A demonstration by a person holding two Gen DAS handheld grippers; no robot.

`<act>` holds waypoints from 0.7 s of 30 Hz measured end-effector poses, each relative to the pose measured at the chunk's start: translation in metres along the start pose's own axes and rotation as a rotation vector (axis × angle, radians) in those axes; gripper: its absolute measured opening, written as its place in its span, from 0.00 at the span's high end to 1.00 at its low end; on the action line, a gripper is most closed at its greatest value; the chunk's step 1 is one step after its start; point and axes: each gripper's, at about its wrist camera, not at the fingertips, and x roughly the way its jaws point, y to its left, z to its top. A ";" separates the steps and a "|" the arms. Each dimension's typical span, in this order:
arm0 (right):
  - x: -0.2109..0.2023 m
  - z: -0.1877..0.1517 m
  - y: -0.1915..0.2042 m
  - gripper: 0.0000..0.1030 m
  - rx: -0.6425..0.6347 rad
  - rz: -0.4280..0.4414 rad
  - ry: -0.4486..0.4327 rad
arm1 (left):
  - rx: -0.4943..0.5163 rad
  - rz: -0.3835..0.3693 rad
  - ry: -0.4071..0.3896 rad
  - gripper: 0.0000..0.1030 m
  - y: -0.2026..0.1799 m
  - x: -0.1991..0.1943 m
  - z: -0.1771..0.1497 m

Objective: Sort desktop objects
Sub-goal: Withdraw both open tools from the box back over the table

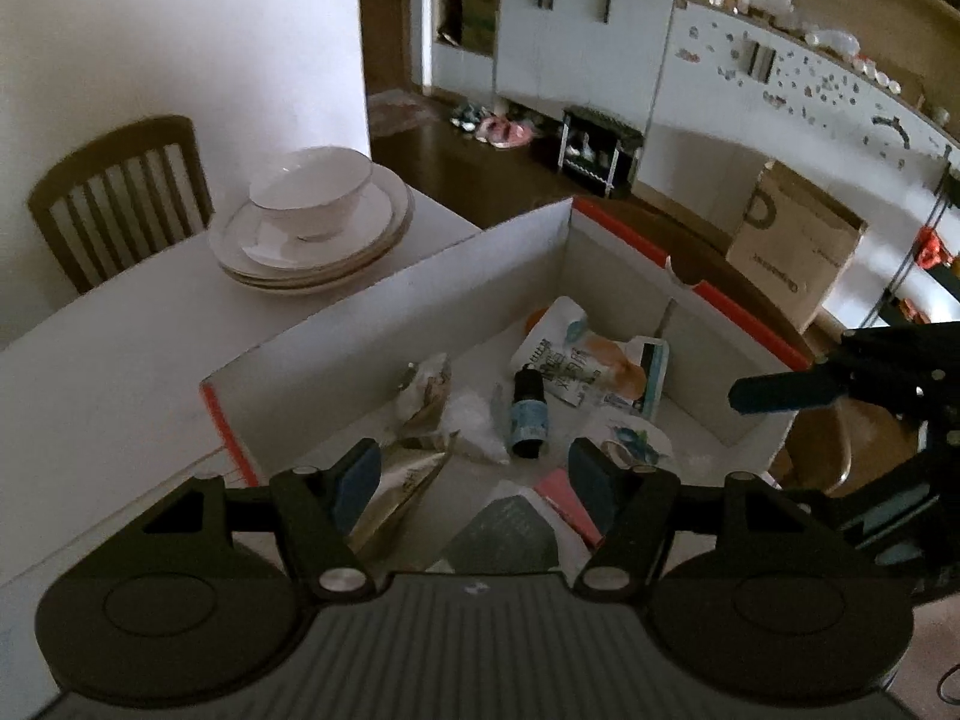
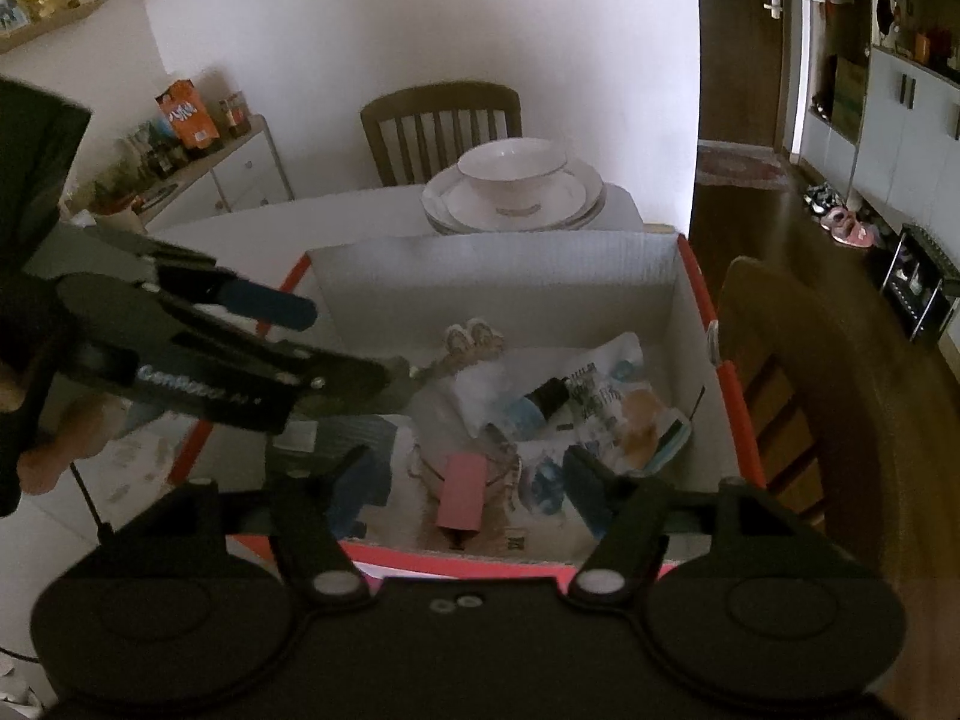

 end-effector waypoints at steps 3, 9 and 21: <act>-0.008 0.000 0.002 0.31 -0.002 0.007 -0.019 | -0.009 0.015 -0.030 0.34 -0.001 -0.016 -0.008; -0.020 -0.003 0.006 0.27 -0.003 0.013 -0.045 | -0.045 0.020 -0.058 0.34 -0.001 -0.040 -0.022; -0.041 -0.009 0.017 0.15 -0.018 0.012 -0.123 | -0.062 0.059 -0.102 0.28 -0.008 -0.075 -0.046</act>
